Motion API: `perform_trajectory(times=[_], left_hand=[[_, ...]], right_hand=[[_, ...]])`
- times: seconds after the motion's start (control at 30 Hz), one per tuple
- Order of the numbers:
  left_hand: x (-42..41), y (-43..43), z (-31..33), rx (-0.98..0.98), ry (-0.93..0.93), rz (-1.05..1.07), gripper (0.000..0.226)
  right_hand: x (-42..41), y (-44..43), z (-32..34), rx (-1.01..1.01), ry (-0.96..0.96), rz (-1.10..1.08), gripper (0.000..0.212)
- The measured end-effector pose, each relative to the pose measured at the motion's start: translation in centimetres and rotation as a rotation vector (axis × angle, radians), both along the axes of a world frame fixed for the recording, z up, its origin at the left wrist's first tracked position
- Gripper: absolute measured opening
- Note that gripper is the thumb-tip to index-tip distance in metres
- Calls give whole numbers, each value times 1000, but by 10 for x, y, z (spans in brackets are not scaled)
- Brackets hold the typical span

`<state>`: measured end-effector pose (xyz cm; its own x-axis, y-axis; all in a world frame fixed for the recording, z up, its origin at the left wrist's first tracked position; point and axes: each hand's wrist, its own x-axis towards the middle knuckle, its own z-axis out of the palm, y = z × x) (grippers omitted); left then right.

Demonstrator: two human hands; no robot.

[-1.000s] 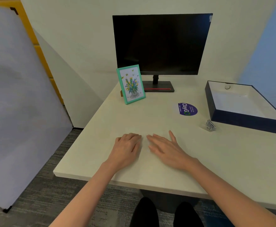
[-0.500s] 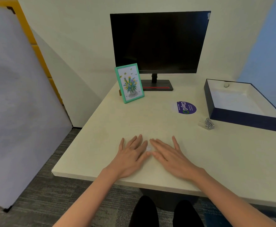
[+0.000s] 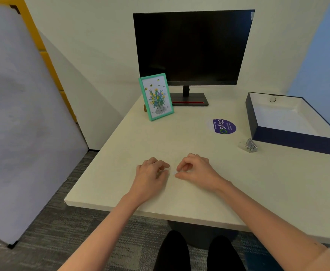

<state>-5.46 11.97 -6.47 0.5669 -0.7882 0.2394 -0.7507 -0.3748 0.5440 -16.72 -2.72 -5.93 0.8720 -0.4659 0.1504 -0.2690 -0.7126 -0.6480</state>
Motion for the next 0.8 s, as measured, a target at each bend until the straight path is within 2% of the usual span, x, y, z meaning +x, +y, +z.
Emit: perform_trajectory(times=[0.27, 0.57, 0.8], left_hand=[[4, 1, -1, -22, 3, 10, 21], [-2, -5, -1, 16, -7, -12, 23], [-3, -11, -2, -9, 35, -60, 30]], right_hand=[[3, -6, -8, 72, -44, -5, 18], [3, -7, -1, -139, 208, 79, 11], [2, -15, 7, 41, 104, -9, 18]])
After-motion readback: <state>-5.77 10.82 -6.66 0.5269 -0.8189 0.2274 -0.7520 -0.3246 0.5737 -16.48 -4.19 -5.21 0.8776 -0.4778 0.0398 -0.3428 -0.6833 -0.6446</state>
